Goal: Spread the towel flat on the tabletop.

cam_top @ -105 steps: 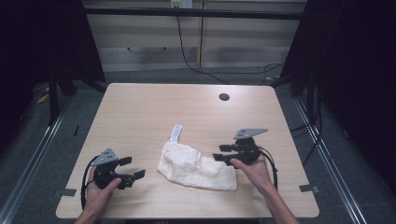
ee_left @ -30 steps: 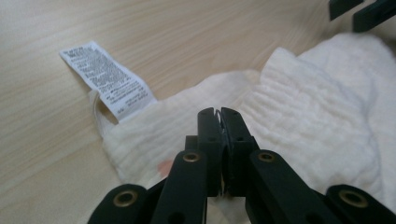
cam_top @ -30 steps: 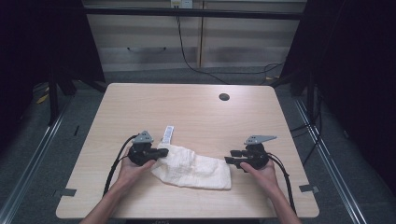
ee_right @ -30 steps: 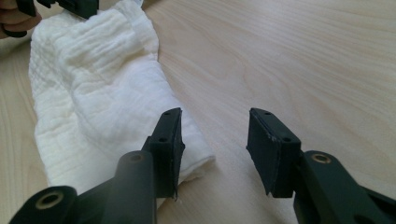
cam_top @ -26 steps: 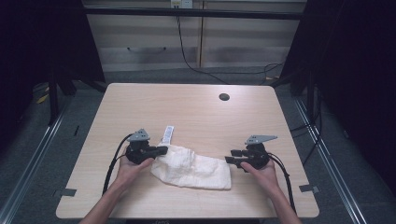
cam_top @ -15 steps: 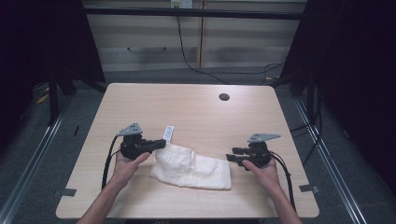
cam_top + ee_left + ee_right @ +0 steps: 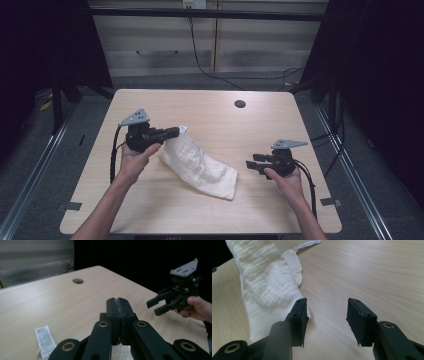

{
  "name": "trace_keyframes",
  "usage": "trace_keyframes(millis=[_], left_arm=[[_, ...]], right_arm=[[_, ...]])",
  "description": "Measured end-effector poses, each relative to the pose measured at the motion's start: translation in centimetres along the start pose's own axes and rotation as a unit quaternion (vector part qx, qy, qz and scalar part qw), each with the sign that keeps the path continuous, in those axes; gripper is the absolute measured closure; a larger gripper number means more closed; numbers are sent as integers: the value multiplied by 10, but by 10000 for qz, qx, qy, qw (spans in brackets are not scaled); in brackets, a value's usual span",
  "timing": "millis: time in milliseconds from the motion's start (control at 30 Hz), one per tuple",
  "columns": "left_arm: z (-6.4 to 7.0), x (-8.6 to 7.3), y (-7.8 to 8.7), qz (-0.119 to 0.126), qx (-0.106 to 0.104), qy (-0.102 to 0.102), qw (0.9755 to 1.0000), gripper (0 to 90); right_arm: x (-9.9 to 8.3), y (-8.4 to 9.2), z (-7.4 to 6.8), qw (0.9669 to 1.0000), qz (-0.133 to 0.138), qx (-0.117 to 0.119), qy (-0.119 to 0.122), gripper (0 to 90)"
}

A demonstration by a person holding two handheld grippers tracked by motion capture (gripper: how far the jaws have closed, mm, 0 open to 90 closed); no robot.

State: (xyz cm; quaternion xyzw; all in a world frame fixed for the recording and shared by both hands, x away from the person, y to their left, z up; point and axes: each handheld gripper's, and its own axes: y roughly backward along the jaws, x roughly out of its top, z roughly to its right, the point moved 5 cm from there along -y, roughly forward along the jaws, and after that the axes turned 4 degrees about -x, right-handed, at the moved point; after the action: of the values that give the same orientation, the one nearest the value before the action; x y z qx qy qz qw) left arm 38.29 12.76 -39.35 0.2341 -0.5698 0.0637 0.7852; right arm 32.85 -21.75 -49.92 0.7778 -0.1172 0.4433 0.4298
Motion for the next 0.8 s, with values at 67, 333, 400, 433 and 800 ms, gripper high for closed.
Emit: trace_keyframes(millis=[67, 333, 400, 433, 800], left_arm=[[2, 13, -2, 35, 32, -92, 9999, 889], [7, 78, -8, 300, 152, -401, 9986, 889], [7, 94, -8, 405, 227, -460, 9979, 889], [7, 102, -8, 447, 222, -469, 9977, 890], [36, 64, 5, 381, -149, -783, 9961, 889]], right_arm=[[1, 2, 0, 10000, 28, -19, -5, 507], [2, 3, 0, 10000, 52, -19, -8, 501], [3, 3, 0, 10000, 55, -15, -2, 500], [3, 4, 0, 10000, 68, -19, 1, 499], [1, 11, 3, 9999, 100, -87, -19, 491]])
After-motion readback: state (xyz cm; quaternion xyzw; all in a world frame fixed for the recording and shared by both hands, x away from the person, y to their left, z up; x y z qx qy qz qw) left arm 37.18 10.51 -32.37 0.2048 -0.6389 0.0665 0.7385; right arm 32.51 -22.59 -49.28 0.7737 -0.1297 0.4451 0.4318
